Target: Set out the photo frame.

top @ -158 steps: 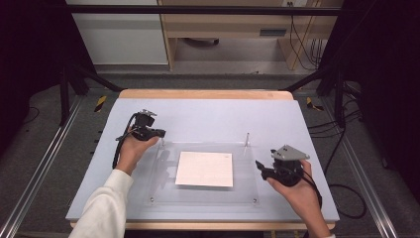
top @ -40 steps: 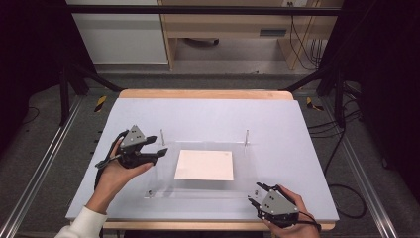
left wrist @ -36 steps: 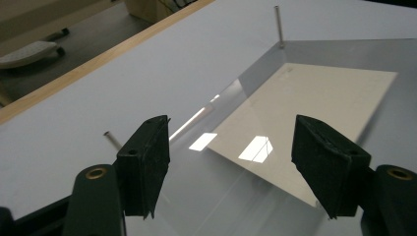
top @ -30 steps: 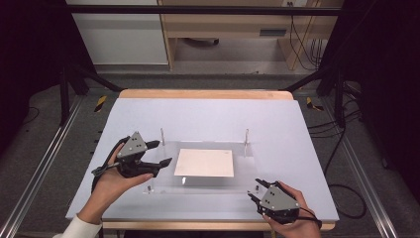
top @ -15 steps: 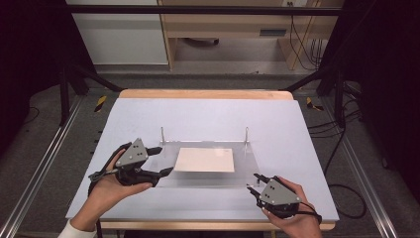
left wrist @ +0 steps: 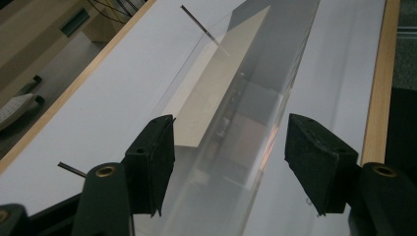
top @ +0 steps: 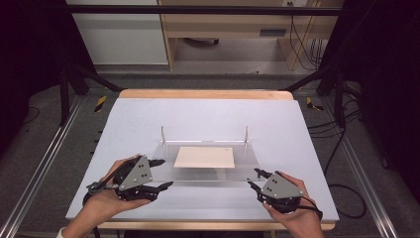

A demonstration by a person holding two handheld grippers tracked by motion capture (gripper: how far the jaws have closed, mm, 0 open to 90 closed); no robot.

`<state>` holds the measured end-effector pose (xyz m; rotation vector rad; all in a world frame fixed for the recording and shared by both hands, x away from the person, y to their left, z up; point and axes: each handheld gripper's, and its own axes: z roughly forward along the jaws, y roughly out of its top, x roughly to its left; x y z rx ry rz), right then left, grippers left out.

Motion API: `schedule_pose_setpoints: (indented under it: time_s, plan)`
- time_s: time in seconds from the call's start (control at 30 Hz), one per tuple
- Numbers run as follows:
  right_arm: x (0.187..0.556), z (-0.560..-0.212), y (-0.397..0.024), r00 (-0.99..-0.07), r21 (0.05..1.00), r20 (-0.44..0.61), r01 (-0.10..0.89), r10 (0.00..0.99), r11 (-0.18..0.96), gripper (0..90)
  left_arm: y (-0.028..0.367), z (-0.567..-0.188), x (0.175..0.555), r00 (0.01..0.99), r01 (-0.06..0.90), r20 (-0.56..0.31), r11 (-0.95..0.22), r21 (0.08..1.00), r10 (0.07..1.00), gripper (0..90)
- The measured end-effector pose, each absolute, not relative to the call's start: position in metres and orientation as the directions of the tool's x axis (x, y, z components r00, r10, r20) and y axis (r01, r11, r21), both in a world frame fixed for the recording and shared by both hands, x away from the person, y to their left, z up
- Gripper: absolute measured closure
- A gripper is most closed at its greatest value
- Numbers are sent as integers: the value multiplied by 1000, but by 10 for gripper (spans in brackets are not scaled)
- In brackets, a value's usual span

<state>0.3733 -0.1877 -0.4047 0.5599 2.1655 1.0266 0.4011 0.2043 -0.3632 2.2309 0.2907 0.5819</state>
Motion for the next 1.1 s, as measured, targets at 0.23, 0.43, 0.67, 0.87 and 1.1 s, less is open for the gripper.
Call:
schedule_pose_setpoints:
  time_s: [0.23,0.43,0.67,0.87,1.1]
  plan:
    - [377,-399,-188,-688,796,-373,107,622,596,603,207,-371,400,869,-4,347,-695,719,354,429]
    - [380,-394,-188,-686,798,-365,117,629,591,603,211,-376,402,866,-6,356,-706,709,350,509]
    - [384,-389,-187,-690,797,-354,131,631,590,604,211,-377,405,836,-15,401,-716,698,374,617]
    - [387,-385,-188,-694,797,-345,139,631,588,604,210,-378,406,821,-33,431,-721,692,376,659]
    - [389,-383,-188,-696,795,-341,146,632,589,604,210,-378,409,810,-20,434,-722,692,394,655]
